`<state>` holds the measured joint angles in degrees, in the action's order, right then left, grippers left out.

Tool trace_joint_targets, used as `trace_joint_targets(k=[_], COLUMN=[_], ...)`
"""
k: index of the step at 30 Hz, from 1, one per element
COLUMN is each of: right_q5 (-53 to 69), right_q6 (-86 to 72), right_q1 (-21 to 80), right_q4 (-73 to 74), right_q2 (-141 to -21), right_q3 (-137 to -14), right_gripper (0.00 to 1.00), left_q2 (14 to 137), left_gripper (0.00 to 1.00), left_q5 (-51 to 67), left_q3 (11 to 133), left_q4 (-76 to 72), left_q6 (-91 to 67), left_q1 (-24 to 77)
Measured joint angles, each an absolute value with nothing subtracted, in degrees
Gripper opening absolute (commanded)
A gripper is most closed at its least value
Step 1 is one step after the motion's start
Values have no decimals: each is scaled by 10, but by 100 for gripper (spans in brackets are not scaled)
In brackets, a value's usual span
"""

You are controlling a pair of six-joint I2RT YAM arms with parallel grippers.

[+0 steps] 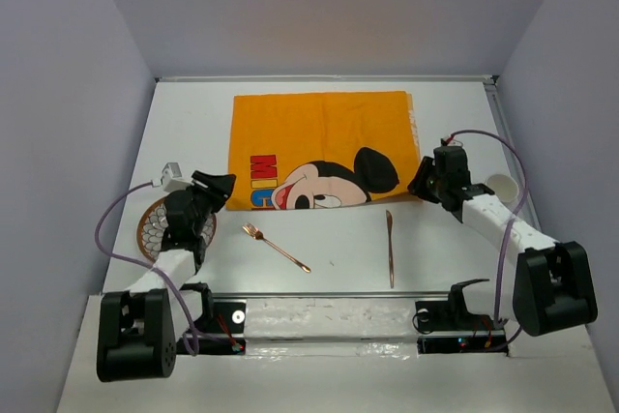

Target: Set the dinner table for one person

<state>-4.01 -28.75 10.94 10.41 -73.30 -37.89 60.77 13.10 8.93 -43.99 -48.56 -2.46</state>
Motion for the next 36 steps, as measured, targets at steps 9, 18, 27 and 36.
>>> trace_joint_targets(k=[9,18,27,36], right_q5=[-41,-14,-21,-48], right_q6=[-257,-263,-298,-307], right_q1=[109,109,109,109], right_q4=[122,92,77,73], right_q2=[-662,-781,-855,-830], right_q3=[-391,-412,-410,-399], right_gripper=[45,2,5,32], left_q2=[484,462,419,403], left_gripper=[56,55,59,75], left_q5=[115,128,136,147], left_q3=[136,204,327,381], left_q4=[-333,-259,-162,-60], left_q6=[-468,-445,-373,-279], left_q1=[-25,-23,-22,-19])
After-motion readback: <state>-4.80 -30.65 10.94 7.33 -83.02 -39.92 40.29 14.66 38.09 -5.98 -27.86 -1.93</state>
